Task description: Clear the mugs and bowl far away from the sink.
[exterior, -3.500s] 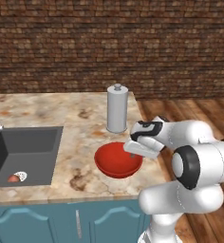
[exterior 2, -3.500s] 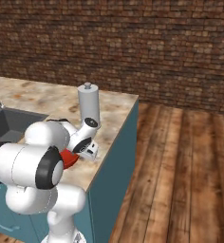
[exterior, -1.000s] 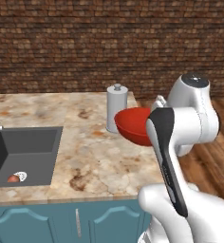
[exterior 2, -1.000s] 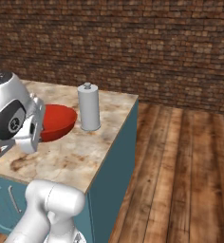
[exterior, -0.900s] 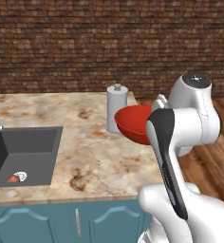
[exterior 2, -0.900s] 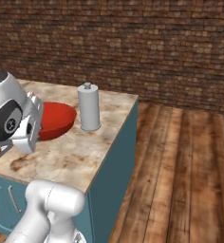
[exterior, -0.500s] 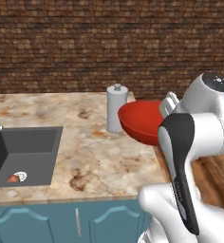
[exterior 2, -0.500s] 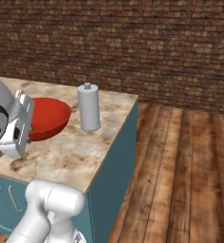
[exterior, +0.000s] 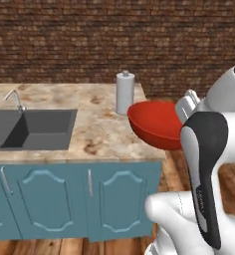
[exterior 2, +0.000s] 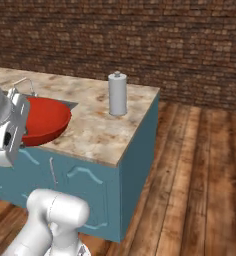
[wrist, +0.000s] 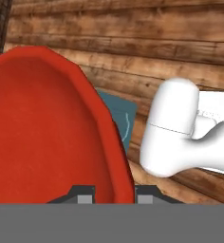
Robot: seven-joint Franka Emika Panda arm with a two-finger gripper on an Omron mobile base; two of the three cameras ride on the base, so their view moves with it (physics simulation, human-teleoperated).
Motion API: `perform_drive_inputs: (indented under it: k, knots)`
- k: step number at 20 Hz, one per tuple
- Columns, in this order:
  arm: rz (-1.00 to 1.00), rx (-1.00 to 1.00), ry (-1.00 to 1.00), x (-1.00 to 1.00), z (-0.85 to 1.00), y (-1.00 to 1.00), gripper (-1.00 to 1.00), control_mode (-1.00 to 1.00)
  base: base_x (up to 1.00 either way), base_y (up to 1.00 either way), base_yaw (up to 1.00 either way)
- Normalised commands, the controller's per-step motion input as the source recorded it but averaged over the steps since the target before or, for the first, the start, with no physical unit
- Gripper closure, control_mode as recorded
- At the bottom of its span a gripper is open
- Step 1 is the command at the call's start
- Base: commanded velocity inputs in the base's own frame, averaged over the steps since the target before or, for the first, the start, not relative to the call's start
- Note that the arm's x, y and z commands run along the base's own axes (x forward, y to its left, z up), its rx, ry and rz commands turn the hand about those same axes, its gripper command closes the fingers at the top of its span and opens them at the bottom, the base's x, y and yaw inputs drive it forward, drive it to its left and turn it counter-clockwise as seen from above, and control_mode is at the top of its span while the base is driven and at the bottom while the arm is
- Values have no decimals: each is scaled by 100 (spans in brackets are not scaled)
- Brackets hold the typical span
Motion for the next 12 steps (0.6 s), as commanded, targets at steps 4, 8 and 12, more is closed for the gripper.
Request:
perform_drive_inputs:
  k: [4, 8, 12]
  knots:
    - [0, 0, 0, 0, 0, 0, 100, 100, -16, -3, 85]
    - [0, 0, 0, 0, 0, 0, 100, 100, 2, -3, 100]
    - [0, 0, 0, 0, 0, 0, 100, 100, 0, 0, 100]
